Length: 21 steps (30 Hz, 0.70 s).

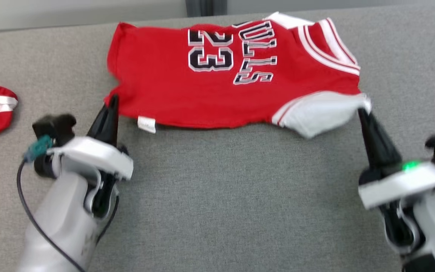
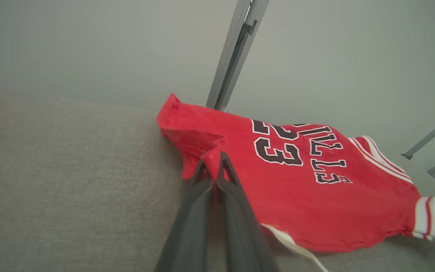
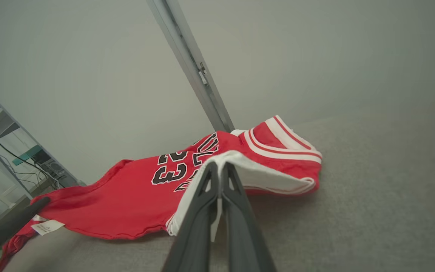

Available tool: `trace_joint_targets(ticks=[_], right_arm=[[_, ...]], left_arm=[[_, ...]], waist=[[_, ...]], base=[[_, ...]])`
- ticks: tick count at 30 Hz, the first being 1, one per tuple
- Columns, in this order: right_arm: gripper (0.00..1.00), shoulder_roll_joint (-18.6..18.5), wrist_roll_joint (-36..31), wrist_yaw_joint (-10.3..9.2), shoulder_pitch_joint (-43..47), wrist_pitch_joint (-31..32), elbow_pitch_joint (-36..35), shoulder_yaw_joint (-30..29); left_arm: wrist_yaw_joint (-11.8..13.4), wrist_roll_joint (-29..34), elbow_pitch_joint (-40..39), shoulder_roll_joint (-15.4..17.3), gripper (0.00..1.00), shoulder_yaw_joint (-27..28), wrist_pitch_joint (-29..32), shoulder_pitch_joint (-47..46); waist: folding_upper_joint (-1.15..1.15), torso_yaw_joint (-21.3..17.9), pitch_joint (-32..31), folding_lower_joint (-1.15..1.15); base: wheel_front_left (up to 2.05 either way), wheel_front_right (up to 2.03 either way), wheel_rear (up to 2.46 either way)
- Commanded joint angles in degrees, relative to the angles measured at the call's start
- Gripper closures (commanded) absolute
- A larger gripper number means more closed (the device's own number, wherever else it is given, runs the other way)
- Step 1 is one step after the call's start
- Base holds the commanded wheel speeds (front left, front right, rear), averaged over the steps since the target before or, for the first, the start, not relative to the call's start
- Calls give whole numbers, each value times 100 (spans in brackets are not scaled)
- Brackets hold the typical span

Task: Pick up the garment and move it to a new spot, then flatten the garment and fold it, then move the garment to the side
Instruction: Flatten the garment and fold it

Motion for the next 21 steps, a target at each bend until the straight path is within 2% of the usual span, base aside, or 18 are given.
trace_joint_targets(ticks=[1,3,6,9,15,16,21], right_arm=[[100,6,-37,0,362,-11,-121,-90],[100,131,-88,0,1174,-11,-446,-381],[100,246,-175,0,1856,-12,-730,-569],[100,292,-249,0,2422,48,-1027,-630],[100,381,-444,0,3319,518,-1658,-714],[100,381,-444,0,3319,518,-1658,-714],[100,507,-649,0,3940,1119,-2259,-879]], left_arm=[[97,45,-193,143,100,8,4,233],[286,7,-846,327,100,-24,259,908],[477,-79,-1602,613,100,-16,662,1587],[776,-255,-2490,838,100,106,1063,2280],[1468,-509,-4144,1276,100,347,1724,3673],[1468,-509,-4144,1276,100,347,1724,3673],[1932,-664,-5139,1498,100,544,2054,4631]], waist=[[0,11,-186,0],[0,40,-427,0],[0,14,-644,0],[0,-66,-815,0],[0,-252,-1163,0],[0,-252,-1163,0],[0,-394,-1365,0]], base=[[0,0,0],[0,0,0],[0,0,0],[0,0,0],[0,0,0],[0,0,0],[0,0,0]])
